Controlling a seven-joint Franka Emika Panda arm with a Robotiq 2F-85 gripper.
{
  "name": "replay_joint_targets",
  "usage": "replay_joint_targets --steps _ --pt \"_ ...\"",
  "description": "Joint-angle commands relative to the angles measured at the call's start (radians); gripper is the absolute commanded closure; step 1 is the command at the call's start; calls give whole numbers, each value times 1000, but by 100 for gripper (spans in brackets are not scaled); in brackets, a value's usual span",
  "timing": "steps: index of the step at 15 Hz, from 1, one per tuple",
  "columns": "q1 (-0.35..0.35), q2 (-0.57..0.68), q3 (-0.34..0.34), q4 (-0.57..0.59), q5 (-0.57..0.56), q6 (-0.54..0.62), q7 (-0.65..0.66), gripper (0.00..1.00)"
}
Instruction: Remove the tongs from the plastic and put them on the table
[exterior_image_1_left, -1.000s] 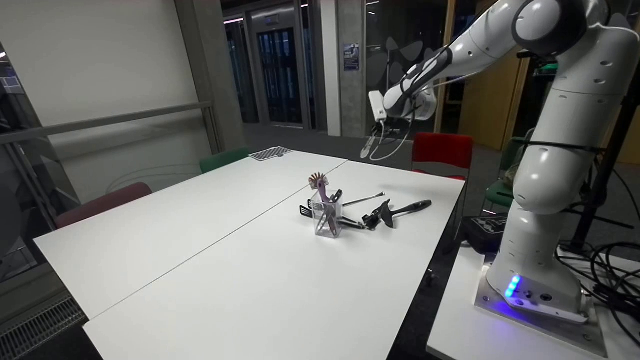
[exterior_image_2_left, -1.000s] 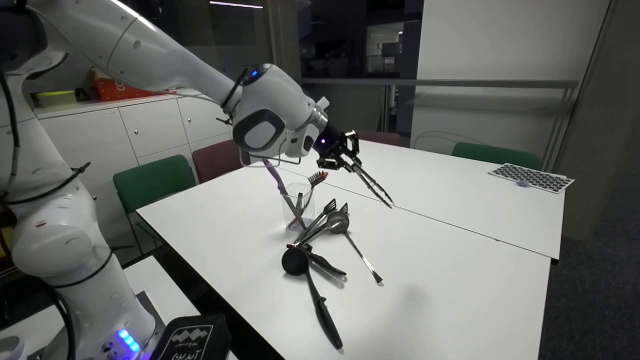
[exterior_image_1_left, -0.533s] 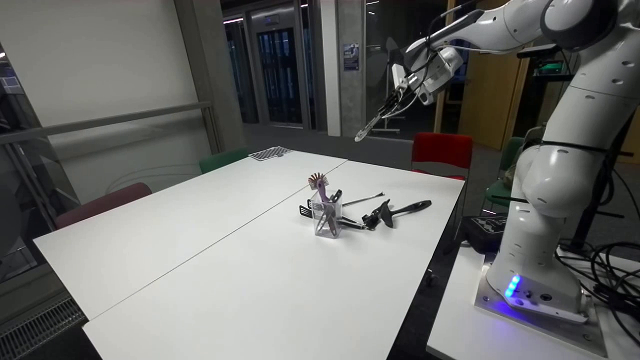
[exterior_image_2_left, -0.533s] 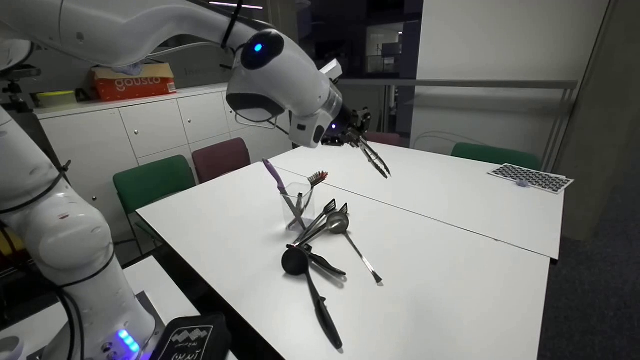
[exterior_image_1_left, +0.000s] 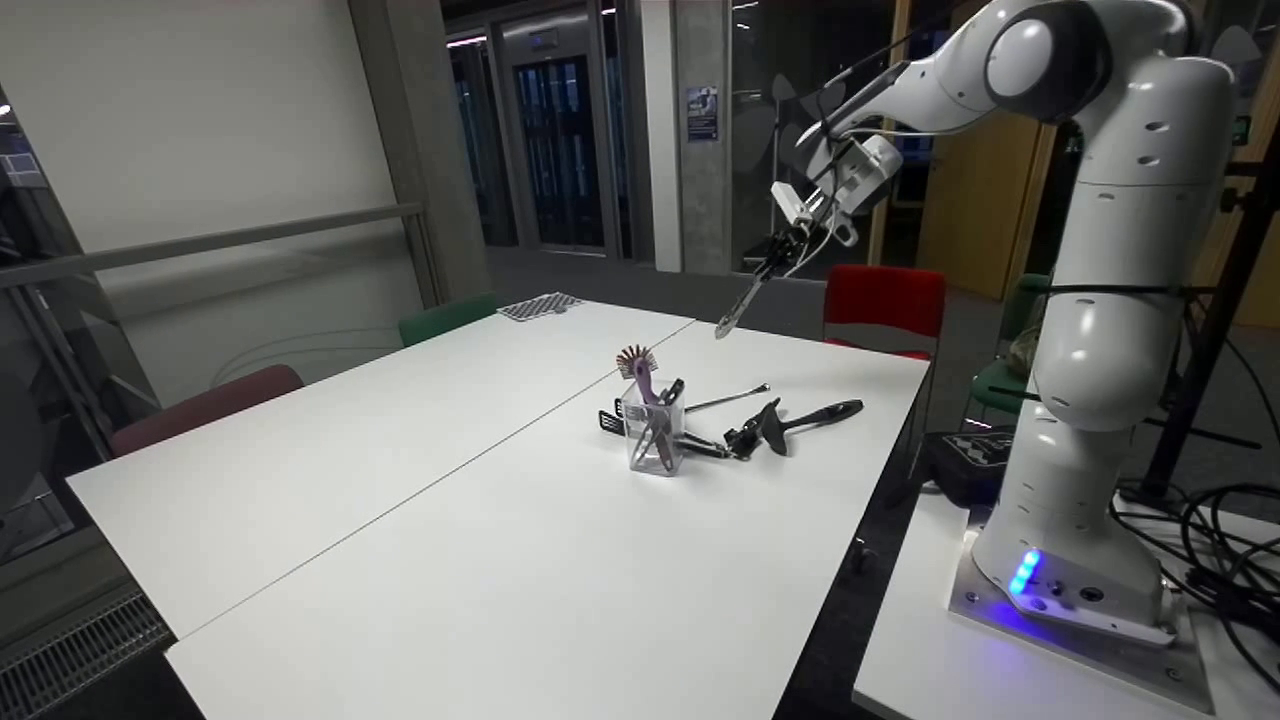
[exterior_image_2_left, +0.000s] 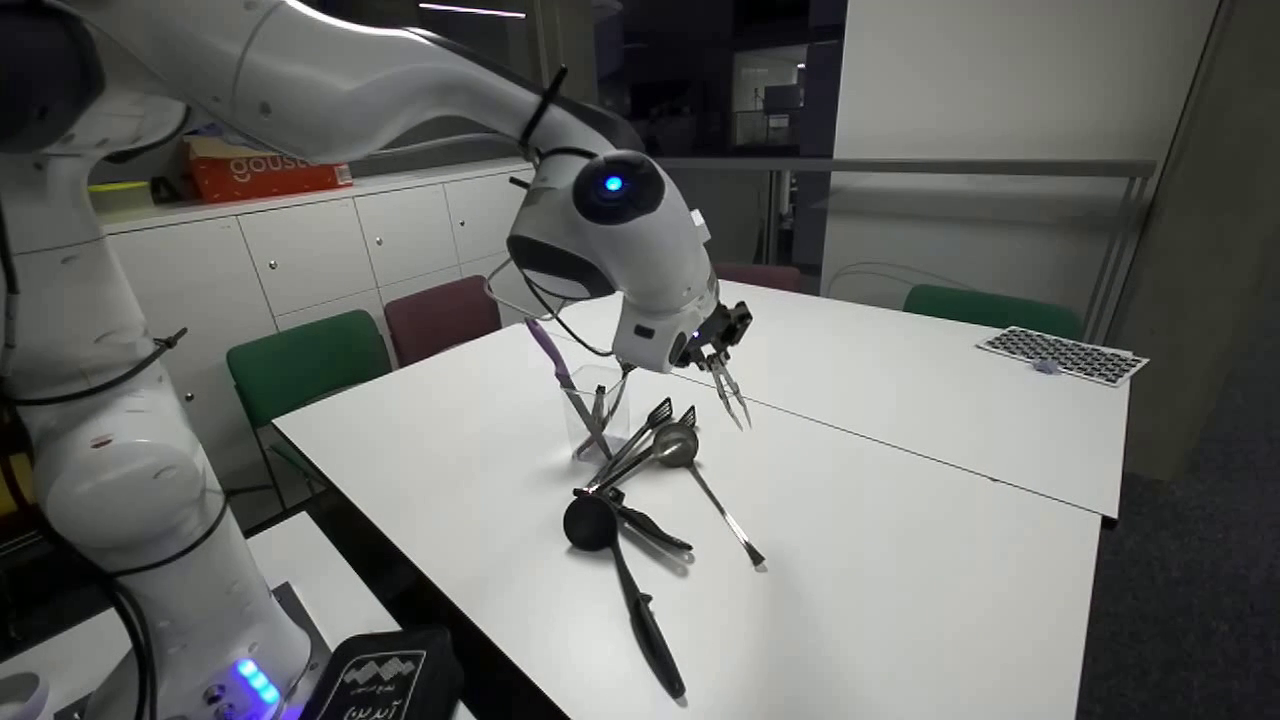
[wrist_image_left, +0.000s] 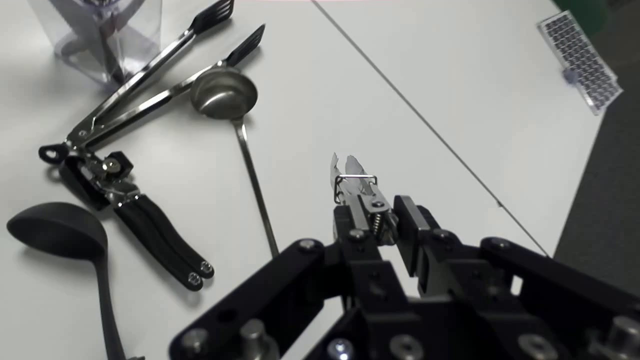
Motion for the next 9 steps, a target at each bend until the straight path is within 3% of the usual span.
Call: replay_joint_targets --steps 1,5,9 --pt "-116 164 123 107 -74 -38 10 95" --pt "-206 210 224 164 -9 -79 -53 95" --pt "-272 233 264 205 86 -138 -100 95"
